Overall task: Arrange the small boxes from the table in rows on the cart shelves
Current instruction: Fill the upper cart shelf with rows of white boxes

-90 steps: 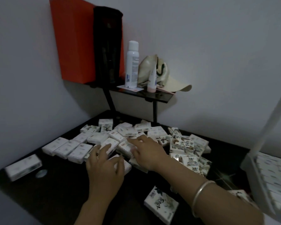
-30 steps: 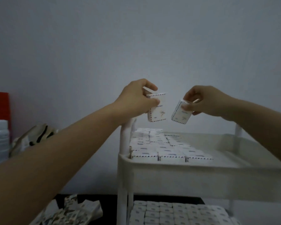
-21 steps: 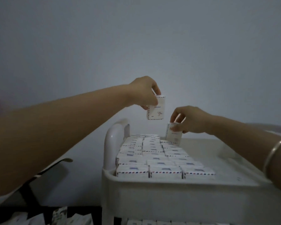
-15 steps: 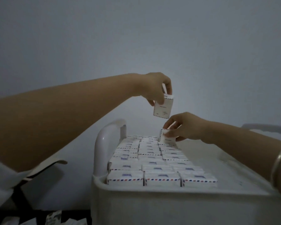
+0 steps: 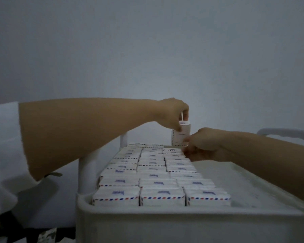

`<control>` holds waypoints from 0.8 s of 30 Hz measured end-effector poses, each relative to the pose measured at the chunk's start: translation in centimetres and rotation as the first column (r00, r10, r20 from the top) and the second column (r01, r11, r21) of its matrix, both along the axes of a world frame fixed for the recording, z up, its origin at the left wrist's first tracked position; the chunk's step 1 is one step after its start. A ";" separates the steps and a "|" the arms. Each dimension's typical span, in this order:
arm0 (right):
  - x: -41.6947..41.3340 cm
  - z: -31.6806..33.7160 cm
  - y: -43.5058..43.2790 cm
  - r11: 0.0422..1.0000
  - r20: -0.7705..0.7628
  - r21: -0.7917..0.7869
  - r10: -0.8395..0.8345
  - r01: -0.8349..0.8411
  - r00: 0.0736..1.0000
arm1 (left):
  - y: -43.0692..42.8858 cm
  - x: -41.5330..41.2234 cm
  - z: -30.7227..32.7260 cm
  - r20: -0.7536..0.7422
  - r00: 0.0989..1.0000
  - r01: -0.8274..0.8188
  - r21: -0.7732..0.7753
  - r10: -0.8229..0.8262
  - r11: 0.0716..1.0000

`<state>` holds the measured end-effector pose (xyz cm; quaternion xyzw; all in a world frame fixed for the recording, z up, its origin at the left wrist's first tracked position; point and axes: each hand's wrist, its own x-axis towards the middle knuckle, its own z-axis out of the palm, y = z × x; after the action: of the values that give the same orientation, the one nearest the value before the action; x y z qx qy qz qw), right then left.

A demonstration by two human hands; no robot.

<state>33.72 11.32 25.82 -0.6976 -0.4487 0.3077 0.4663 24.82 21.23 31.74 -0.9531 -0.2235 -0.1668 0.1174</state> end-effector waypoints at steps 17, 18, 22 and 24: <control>-0.2 0.0 -0.3 0.990 0.455 -0.142 0.074 -0.010 0.887 | -0.3 -0.9 -0.5 -0.306 0.944 -0.217 -0.300 0.122 0.929; -0.1 0.0 -0.5 0.988 0.470 -0.152 0.084 -0.014 0.878 | -0.6 -1.6 -0.1 -0.295 0.947 -0.220 -0.298 0.130 0.929; -0.8 0.9 -1.4 0.998 0.622 -0.064 0.057 -0.022 0.781 | -3.0 -5.8 1.7 -0.016 0.993 -0.117 -0.316 0.118 0.941; -2.2 2.0 -2.5 0.994 0.604 0.076 0.011 -0.072 0.797 | -4.8 -8.9 1.9 0.164 0.981 -0.047 -0.321 0.104 0.946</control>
<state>31.55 8.86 27.81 -0.7260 -0.6030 0.0586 0.3254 15.92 16.38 33.61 -0.9314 -0.2934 -0.2093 -0.0505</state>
